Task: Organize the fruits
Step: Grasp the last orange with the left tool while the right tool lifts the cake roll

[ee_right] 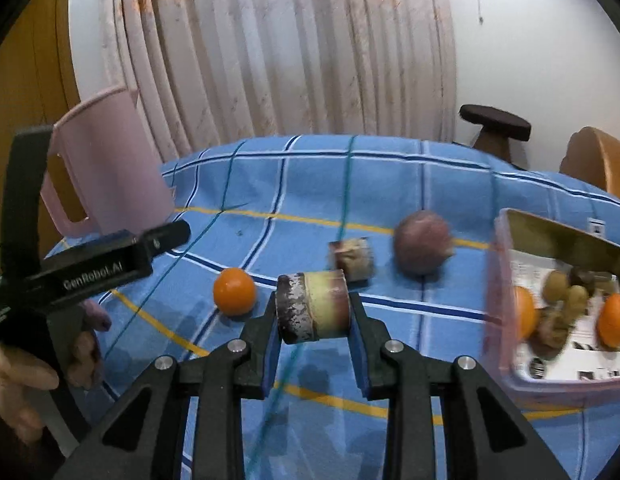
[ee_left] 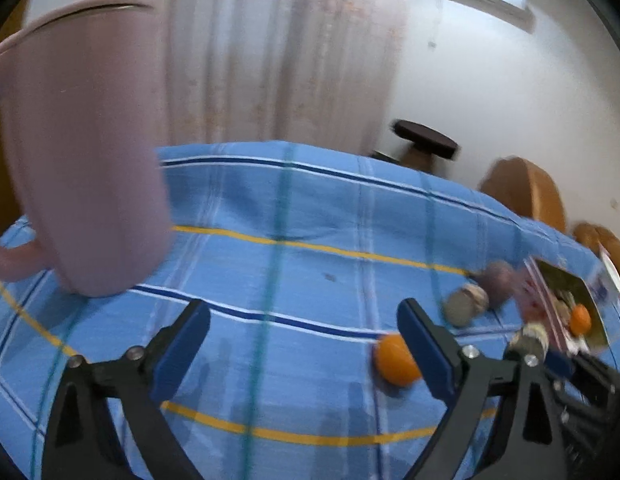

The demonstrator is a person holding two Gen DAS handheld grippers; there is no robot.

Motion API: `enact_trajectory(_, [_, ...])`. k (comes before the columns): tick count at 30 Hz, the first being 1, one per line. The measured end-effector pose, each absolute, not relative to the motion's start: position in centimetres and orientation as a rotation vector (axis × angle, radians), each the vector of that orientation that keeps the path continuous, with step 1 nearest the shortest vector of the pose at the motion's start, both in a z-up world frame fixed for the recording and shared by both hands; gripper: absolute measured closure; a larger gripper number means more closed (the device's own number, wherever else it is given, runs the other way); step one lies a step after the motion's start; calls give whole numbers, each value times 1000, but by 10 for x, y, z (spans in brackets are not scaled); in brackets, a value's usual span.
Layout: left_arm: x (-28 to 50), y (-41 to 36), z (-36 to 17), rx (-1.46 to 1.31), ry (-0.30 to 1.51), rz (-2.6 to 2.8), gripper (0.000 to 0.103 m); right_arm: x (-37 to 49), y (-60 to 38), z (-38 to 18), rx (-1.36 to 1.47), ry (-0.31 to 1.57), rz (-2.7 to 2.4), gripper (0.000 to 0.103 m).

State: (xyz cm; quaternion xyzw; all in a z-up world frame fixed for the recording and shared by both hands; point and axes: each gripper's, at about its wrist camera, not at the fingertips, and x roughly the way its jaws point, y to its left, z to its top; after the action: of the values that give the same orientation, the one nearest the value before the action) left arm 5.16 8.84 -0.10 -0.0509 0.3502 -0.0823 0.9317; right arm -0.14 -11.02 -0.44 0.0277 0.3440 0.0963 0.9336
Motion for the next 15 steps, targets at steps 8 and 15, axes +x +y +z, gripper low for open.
enact_trajectory(8, [62,40,-22,-78,834,-321,39,-12,-134,3,92,690,171,71])
enact_trajectory(15, [64,9,-28,-32,866,-384,61,-10,-135,2,94,692,175,71])
